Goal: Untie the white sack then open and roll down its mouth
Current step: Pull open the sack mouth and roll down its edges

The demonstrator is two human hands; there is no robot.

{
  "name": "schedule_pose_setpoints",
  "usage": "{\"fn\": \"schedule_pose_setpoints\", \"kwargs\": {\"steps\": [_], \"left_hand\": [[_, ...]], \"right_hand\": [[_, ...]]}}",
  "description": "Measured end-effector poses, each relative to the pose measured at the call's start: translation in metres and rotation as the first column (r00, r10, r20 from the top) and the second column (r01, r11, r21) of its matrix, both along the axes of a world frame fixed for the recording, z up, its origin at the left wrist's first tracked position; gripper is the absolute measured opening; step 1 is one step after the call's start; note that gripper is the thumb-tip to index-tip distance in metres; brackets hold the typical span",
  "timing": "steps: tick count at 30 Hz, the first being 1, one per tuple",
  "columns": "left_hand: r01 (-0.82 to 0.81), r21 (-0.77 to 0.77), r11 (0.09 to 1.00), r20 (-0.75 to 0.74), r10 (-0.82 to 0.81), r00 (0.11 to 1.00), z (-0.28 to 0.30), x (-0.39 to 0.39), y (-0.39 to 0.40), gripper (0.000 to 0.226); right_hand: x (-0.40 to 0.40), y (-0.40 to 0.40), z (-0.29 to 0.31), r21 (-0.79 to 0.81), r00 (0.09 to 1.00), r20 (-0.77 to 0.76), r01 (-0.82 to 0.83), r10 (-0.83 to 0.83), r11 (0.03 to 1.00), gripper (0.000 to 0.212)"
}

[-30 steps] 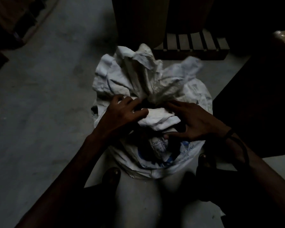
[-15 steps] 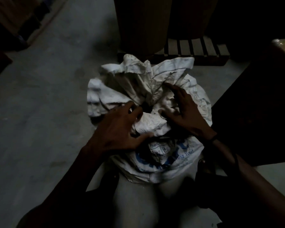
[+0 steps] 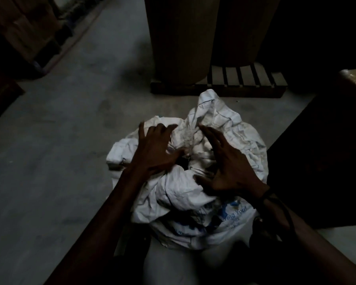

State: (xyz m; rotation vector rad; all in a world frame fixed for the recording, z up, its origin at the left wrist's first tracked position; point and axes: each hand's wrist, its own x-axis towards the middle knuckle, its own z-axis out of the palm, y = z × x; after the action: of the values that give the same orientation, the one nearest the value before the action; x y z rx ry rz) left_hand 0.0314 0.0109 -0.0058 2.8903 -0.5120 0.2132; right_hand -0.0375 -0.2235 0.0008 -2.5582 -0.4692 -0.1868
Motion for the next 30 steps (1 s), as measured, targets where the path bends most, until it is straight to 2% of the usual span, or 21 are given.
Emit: {"fn": "schedule_pose_setpoints", "kwargs": {"steps": [5,8,11,13,14,16,18,20,22,24,26,28,30], "left_hand": [[0.004,-0.150,0.989,-0.126,-0.023,0.992,-0.001,-0.002,-0.010,0.088],[0.023,-0.170,0.985,-0.220,-0.061,0.974,0.005,-0.008,-0.014,0.088],[0.076,-0.254,0.964,-0.149,-0.117,0.982,0.012,-0.013,-0.019,0.067],[0.084,-0.301,0.950,-0.127,-0.127,0.984,0.016,-0.014,-0.021,0.062],[0.092,-0.329,0.940,-0.127,-0.140,0.982,0.017,-0.015,-0.023,0.063],[0.113,-0.393,0.913,-0.111,-0.169,0.979,0.019,-0.016,-0.026,0.065],[0.113,-0.476,0.872,-0.099,-0.181,0.978,0.022,-0.015,-0.027,0.071],[0.115,-0.550,0.827,-0.069,-0.182,0.981,0.023,-0.012,-0.026,0.080],[0.119,-0.559,0.821,-0.055,-0.181,0.982,0.022,-0.011,-0.025,0.088],[0.121,-0.557,0.822,-0.062,-0.187,0.980,0.022,-0.011,-0.024,0.091],[0.117,-0.532,0.839,-0.029,-0.156,0.987,0.022,-0.014,-0.022,0.090],[0.089,-0.407,0.909,0.114,-0.047,0.992,0.019,-0.021,-0.018,0.081],[-0.057,-0.245,0.968,0.271,0.125,0.955,0.018,-0.033,-0.017,0.076]], "right_hand": [[0.010,-0.006,-0.009,-0.173,0.967,0.071,0.252,-0.243,0.952,0.092],[0.009,0.003,-0.008,-0.191,0.935,0.084,0.355,-0.345,0.915,0.075],[0.007,0.015,0.000,-0.181,0.892,0.184,0.443,-0.412,0.878,0.065],[0.004,0.020,0.016,-0.083,0.870,0.297,0.436,-0.395,0.896,0.063],[0.003,0.021,0.025,-0.035,0.868,0.350,0.388,-0.352,0.921,0.064],[0.006,0.020,0.033,-0.037,0.891,0.406,0.238,-0.203,0.971,0.069],[0.014,0.015,0.024,-0.117,0.937,0.334,0.151,-0.105,0.981,0.073],[0.021,0.008,0.006,-0.210,0.969,0.226,0.149,-0.101,0.966,0.075],[0.026,0.003,-0.012,-0.218,0.986,0.130,0.133,-0.107,0.967,0.080],[0.029,0.003,-0.017,-0.102,0.992,0.033,0.127,-0.124,0.987,0.073],[0.033,0.004,-0.012,0.087,0.978,-0.094,0.196,-0.188,0.977,0.054],[0.037,0.002,-0.011,0.244,0.968,-0.153,0.231,-0.198,0.942,0.035],[0.036,-0.004,-0.010,0.382,0.968,-0.172,0.236,-0.182,0.893,0.024]]}}
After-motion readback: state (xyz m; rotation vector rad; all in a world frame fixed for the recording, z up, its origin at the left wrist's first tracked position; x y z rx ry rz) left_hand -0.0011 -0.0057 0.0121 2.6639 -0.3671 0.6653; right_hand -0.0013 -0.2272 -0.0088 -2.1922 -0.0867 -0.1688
